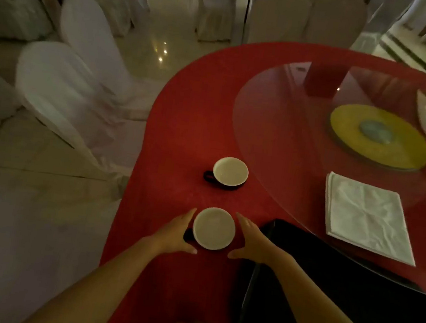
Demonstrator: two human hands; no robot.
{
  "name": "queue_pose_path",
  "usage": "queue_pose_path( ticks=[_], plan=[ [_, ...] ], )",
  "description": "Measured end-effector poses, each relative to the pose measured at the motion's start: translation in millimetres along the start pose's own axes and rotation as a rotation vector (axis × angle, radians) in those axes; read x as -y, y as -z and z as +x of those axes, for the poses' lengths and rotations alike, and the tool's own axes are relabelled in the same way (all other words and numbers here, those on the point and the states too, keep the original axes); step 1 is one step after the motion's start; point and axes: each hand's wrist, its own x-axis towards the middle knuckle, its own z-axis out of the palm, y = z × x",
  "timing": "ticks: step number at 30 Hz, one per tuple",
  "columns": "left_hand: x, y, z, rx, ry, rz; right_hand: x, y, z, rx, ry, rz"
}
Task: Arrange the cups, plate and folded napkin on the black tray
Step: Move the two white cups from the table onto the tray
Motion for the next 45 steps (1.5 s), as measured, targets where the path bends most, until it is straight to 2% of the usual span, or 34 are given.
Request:
queue_pose_path(
  ticks=[3,6,20,33,45],
  plan=[
    [7,-3,13,-0.037,-0.106,-0.164,1,-2,12,-0.017,-0.043,0.061],
    [14,-5,24,-0.018,-0.15,-0.228,0,-4,18,-0.035,-0.078,0.132],
    [15,-4,36,0.005,-0.217,-0.271,0,-19,13,-0.13,-0.059,0.426],
    [-76,-23,43,0.04,-0.432,-0.288,-34,18,-69,-0.307,-0.026,0.634],
    [-157,-100,68,0.133,-0.389,-0.244,-114,30,-127,-0.334,-0.151,0.748]
  ],
)
